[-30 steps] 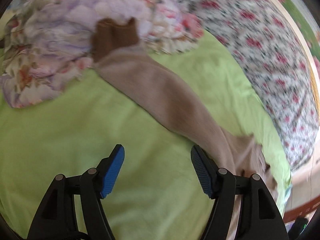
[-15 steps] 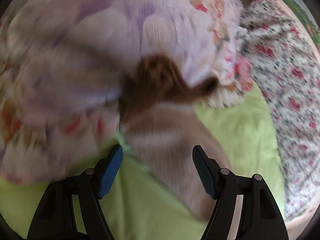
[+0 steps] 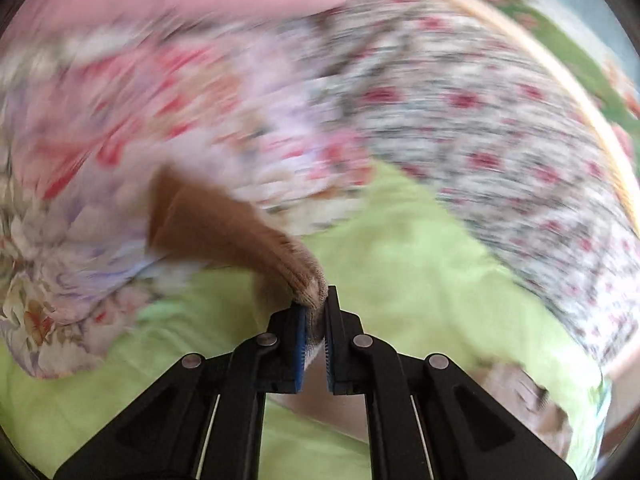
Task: Fold small clothes
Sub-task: 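Fold the held sleeve across the sweater body with the left gripper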
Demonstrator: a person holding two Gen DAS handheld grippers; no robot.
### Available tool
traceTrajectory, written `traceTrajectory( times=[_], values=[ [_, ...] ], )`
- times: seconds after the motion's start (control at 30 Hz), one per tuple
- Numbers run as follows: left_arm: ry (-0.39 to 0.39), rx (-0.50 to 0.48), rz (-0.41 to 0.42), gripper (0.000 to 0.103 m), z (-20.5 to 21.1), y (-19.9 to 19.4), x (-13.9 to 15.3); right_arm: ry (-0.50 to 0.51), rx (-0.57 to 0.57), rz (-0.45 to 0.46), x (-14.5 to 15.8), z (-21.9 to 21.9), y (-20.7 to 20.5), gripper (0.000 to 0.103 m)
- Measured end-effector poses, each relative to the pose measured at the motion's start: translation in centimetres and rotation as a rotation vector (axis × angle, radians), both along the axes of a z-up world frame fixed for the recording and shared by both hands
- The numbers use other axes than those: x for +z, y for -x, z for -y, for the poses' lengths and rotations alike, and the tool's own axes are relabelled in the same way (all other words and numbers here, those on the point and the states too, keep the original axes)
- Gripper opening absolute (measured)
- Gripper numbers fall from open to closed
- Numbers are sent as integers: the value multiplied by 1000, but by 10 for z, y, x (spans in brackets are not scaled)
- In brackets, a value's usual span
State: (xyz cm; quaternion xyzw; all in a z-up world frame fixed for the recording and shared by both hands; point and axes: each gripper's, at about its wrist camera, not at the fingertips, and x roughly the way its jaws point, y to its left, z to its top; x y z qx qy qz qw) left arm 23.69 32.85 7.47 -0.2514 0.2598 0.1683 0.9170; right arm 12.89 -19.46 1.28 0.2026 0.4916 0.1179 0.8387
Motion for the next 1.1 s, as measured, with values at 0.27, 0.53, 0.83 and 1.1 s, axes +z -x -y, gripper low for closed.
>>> traceTrajectory(
  times=[0.27, 0.53, 0.83, 1.1],
  values=[
    [-70, -342, 105, 5, 154, -9, 60, -13, -32, 35, 16, 16, 15, 54],
    [-86, -641, 56, 5, 306, -26, 36, -6, -143, 78, 30, 52, 38, 54],
    [-230, -761, -197, 16, 409, -53, -72, 14, -266, 54, 28, 97, 66, 54],
    [-261, -758, -242, 64, 393, -14, -83, 8, -282, 28, 21, 98, 57, 55]
  ],
)
